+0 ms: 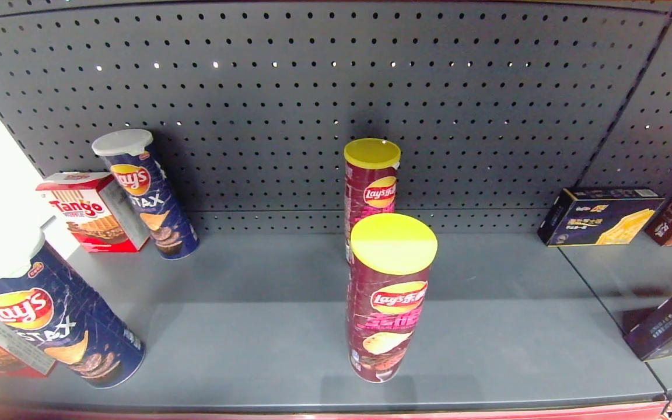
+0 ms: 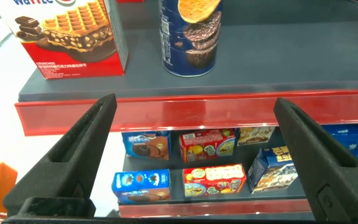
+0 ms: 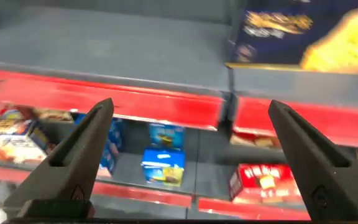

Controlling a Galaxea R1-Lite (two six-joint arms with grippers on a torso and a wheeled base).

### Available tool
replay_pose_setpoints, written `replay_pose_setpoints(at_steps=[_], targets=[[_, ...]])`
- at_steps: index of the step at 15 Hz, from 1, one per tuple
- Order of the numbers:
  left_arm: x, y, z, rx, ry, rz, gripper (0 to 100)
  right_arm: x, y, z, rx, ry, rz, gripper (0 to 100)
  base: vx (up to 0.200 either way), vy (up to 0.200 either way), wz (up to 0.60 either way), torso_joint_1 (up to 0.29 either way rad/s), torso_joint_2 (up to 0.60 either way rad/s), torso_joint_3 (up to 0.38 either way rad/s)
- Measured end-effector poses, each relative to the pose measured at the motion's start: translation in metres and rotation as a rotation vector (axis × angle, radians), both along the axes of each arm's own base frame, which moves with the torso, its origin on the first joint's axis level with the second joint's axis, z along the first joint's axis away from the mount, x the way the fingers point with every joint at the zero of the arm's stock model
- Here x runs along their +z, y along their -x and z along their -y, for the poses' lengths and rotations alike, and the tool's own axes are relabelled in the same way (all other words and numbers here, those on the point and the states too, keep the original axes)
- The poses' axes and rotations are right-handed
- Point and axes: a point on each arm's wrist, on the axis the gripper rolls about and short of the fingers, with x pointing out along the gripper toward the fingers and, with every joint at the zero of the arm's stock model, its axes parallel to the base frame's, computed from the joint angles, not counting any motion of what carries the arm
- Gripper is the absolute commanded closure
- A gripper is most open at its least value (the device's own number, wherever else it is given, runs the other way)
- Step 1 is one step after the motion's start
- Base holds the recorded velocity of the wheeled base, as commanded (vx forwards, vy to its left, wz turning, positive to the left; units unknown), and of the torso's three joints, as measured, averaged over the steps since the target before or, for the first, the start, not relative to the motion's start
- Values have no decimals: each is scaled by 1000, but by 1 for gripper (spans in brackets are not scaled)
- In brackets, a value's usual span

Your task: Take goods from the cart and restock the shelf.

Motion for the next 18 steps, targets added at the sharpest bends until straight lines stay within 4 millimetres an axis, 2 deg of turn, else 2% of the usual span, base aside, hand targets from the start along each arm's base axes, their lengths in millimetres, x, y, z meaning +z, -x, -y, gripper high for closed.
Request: replay_pose_setpoints(at_steps=[2, 14, 15, 18], targets=[[0, 0, 0, -2, -2, 0, 0, -1, 1, 0, -79, -32, 11, 0, 0, 0, 0, 0, 0, 0], [0, 0, -1, 24, 1, 1, 0, -2, 5, 0, -68, -20, 63, 0, 0, 0, 0, 0, 0, 0], [0, 0, -1, 26, 1, 1, 0, -2, 5, 0, -69, -20, 63, 0, 0, -200, 0, -2, 2, 12], [0, 0, 0, 22, 3, 1, 0, -2, 5, 0, -69, -20, 63, 0, 0, 0, 0, 0, 0, 0]])
